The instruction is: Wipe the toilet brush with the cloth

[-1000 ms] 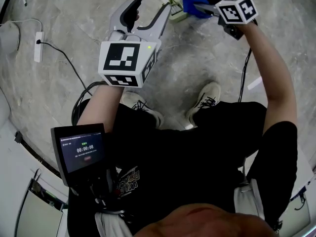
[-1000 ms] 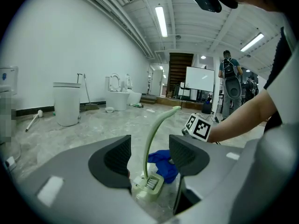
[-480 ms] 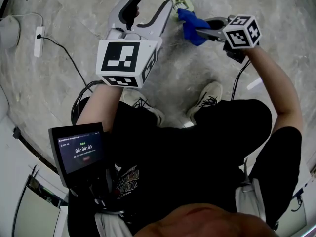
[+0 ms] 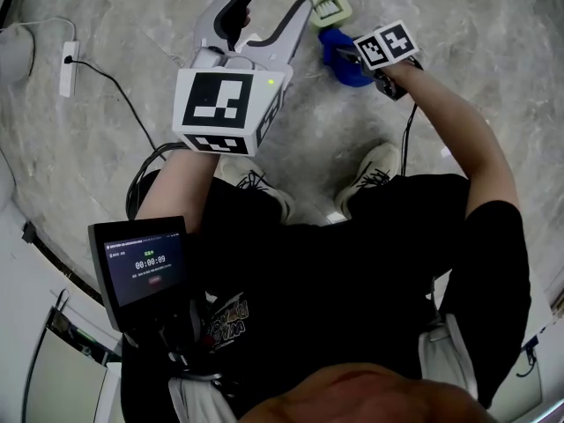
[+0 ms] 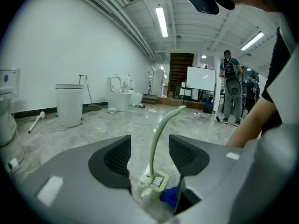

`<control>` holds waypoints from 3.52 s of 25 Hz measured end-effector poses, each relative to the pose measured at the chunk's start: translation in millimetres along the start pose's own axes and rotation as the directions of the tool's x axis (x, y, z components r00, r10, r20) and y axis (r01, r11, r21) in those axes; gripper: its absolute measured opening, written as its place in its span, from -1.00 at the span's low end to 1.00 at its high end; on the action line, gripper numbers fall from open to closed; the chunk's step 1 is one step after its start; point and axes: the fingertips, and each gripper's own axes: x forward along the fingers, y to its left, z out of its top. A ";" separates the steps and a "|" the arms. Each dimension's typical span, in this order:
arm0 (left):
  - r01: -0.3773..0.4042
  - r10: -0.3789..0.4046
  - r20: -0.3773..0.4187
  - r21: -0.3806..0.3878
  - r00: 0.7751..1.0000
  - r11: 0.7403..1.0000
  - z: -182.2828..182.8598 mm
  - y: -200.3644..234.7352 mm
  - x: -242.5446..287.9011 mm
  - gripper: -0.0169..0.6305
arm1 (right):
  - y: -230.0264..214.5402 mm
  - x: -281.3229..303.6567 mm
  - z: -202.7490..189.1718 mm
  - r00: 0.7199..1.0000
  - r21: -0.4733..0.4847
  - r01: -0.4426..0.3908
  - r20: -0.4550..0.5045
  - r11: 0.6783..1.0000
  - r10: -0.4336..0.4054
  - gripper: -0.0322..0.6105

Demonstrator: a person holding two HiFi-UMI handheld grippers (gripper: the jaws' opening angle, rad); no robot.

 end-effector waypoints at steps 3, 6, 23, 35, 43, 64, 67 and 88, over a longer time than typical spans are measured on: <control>0.010 -0.010 -0.003 0.006 1.000 1.000 -3.6 -1.2 0.6 -0.15 | 0.8 -4.6 8.5 0.999 -0.004 -0.011 0.039 1.000 0.011 -0.60; 0.007 -0.007 -0.003 0.001 1.000 1.000 -2.5 -0.9 0.4 -0.15 | 9.7 -17.9 20.3 0.993 0.010 -0.056 0.108 0.998 0.055 -0.60; 0.003 -0.003 0.015 0.008 1.000 1.000 1.4 1.4 -0.3 -0.15 | 112.3 -137.4 112.4 0.794 -0.135 -0.385 0.457 0.913 0.402 -0.61; -0.003 0.003 0.010 0.011 1.000 1.000 0.4 5.1 -2.5 -0.15 | 101.2 -39.3 73.8 0.899 0.098 -0.323 0.342 0.941 0.273 -0.61; -0.020 0.020 0.005 0.016 1.000 1.000 -5.9 10.0 -12.6 -0.15 | 49.9 14.7 52.3 0.958 0.241 -0.203 0.248 0.949 0.142 -0.60; -0.012 0.012 0.013 0.033 1.000 0.999 -2.6 12.3 -6.2 -0.15 | 109.7 -83.9 117.9 0.835 -0.010 -0.325 0.467 0.946 0.291 -0.61; -0.012 0.012 0.018 0.027 1.000 1.000 0.7 12.8 -3.9 -0.15 | 120.5 -112.5 129.1 0.819 -0.184 -0.197 0.509 0.963 0.265 -0.61; -0.014 0.013 0.019 0.032 1.000 0.999 5.4 13.0 4.2 -0.15 | 78.9 -62.1 72.1 0.953 -0.624 0.225 0.302 0.748 -0.035 -0.61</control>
